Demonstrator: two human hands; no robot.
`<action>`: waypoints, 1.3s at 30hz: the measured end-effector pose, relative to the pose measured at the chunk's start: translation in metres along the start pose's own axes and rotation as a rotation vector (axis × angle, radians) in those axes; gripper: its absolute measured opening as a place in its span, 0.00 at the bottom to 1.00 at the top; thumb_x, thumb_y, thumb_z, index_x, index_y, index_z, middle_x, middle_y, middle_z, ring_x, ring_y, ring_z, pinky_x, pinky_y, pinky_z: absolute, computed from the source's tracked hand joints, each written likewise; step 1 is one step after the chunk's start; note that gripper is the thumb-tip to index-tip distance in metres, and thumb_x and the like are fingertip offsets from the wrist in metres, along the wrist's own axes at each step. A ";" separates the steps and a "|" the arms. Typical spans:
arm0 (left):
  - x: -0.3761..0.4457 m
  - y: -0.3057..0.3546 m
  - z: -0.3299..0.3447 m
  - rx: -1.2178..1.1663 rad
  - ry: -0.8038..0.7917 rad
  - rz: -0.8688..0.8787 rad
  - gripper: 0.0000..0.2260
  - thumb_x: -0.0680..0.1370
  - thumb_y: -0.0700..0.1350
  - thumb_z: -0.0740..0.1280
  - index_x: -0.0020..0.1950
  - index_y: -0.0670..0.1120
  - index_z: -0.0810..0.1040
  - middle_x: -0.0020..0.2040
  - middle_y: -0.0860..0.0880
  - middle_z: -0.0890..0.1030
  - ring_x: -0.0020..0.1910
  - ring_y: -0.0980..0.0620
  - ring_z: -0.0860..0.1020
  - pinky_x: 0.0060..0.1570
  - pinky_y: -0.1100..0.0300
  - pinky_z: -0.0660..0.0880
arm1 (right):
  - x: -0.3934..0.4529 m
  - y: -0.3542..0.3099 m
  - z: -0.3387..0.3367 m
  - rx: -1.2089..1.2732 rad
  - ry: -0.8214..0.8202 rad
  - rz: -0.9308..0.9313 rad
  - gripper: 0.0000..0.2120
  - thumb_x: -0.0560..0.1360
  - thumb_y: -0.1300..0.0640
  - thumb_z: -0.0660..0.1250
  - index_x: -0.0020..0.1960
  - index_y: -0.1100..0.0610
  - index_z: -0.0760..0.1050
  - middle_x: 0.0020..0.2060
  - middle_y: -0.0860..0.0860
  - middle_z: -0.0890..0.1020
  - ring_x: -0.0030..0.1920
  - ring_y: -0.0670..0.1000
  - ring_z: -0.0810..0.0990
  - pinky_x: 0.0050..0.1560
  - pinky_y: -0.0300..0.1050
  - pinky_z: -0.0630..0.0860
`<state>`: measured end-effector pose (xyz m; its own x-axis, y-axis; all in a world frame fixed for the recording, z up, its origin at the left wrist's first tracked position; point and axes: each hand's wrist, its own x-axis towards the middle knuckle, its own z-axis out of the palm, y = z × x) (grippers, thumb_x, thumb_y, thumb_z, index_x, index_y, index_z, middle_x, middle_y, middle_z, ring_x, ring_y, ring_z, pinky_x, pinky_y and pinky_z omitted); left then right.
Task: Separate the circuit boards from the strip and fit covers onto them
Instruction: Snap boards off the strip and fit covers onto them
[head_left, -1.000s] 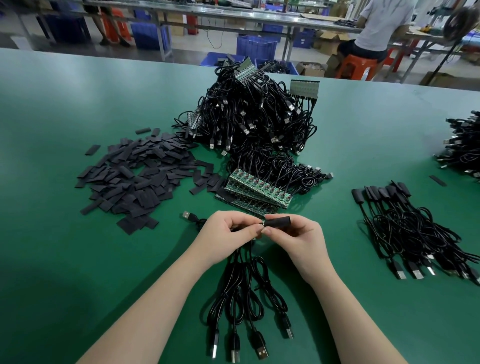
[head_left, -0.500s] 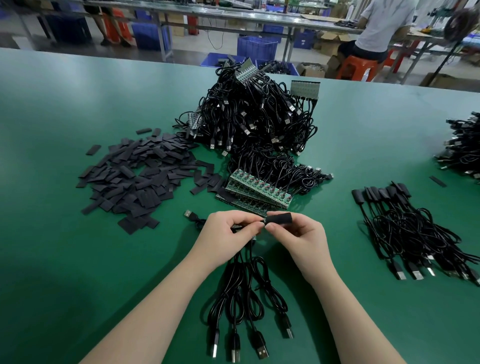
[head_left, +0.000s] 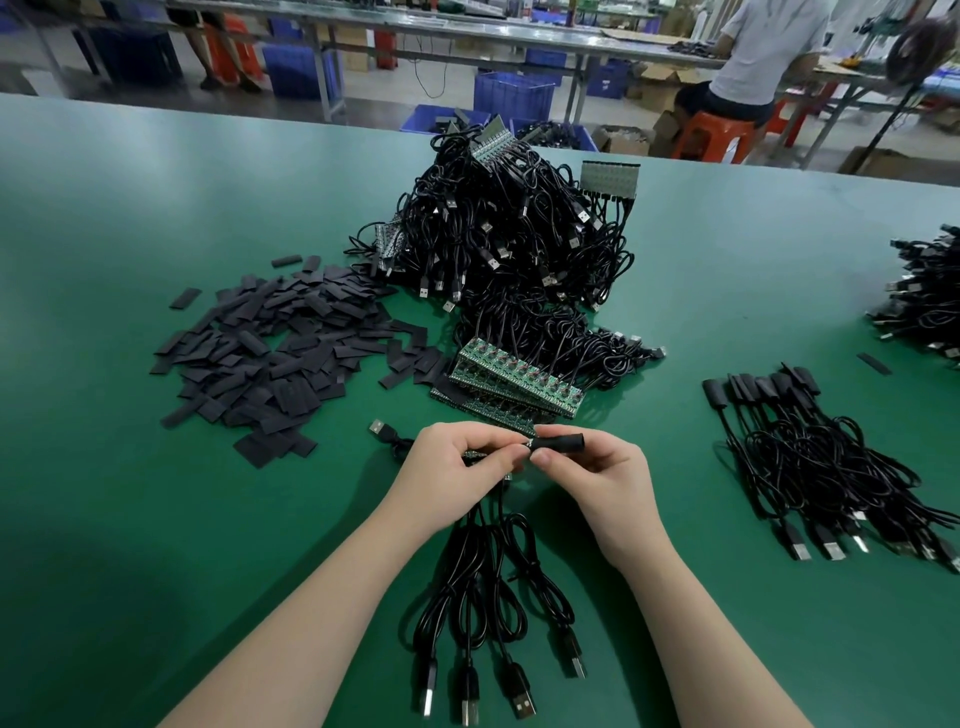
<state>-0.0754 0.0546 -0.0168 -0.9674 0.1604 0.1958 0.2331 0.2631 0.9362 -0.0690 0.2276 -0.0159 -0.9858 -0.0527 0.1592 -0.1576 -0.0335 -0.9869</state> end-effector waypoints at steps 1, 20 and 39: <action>0.000 0.000 0.000 -0.007 -0.007 -0.006 0.08 0.76 0.41 0.71 0.47 0.55 0.84 0.40 0.56 0.85 0.41 0.59 0.83 0.44 0.69 0.76 | 0.000 0.001 0.000 -0.001 0.002 -0.002 0.13 0.68 0.68 0.75 0.42 0.50 0.84 0.35 0.48 0.86 0.36 0.42 0.82 0.41 0.33 0.77; 0.000 -0.006 -0.002 0.406 0.154 0.150 0.07 0.76 0.50 0.71 0.53 0.54 0.85 0.44 0.61 0.84 0.47 0.66 0.77 0.47 0.74 0.68 | 0.004 0.009 -0.010 -0.693 0.110 -0.279 0.11 0.69 0.58 0.78 0.51 0.51 0.85 0.42 0.36 0.81 0.45 0.32 0.78 0.49 0.26 0.71; -0.002 -0.001 0.007 0.435 0.272 0.292 0.07 0.73 0.51 0.71 0.49 0.52 0.86 0.45 0.59 0.85 0.48 0.62 0.79 0.55 0.61 0.71 | 0.002 0.009 0.009 0.235 0.123 0.197 0.09 0.69 0.49 0.76 0.48 0.50 0.86 0.39 0.51 0.85 0.37 0.46 0.79 0.40 0.37 0.75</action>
<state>-0.0728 0.0602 -0.0207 -0.8343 0.0506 0.5490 0.4572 0.6200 0.6376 -0.0723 0.2180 -0.0246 -0.9978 0.0394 -0.0526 0.0403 -0.2649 -0.9634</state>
